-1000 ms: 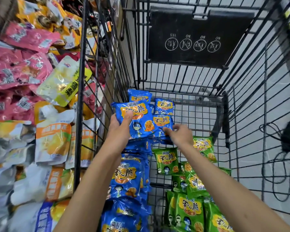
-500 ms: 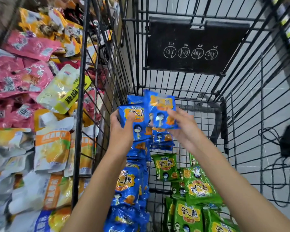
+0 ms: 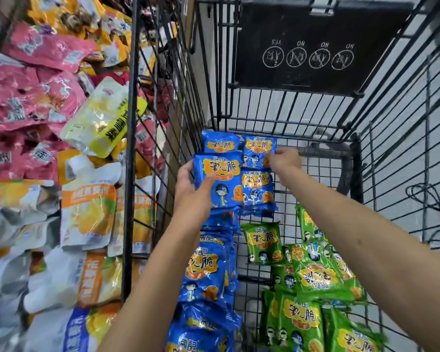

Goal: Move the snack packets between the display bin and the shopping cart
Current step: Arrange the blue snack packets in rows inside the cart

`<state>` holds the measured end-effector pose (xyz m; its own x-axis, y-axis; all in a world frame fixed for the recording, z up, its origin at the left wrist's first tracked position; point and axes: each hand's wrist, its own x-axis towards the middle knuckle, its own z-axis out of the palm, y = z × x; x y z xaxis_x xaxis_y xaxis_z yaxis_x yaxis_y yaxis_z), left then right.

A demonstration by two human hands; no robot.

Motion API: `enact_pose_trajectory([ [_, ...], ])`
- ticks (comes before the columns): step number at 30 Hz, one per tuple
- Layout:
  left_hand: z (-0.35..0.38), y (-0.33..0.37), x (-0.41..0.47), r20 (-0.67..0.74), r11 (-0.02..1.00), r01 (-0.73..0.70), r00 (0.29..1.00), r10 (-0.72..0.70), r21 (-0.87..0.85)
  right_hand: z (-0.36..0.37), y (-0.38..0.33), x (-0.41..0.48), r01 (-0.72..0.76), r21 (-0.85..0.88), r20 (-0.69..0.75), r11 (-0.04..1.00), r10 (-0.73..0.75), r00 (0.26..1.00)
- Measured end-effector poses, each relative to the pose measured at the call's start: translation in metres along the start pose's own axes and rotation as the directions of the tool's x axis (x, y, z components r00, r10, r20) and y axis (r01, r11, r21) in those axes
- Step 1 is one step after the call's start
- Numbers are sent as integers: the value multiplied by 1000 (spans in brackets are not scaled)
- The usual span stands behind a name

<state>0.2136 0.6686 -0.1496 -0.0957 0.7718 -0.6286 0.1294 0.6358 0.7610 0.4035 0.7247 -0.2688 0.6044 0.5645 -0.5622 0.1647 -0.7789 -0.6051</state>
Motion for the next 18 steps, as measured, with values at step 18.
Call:
enact_pose_trajectory([
  [18,-19,54,-43,93,169,-564,406,909,809,-54,-35,-98,-182,619,413,764,-119,903],
])
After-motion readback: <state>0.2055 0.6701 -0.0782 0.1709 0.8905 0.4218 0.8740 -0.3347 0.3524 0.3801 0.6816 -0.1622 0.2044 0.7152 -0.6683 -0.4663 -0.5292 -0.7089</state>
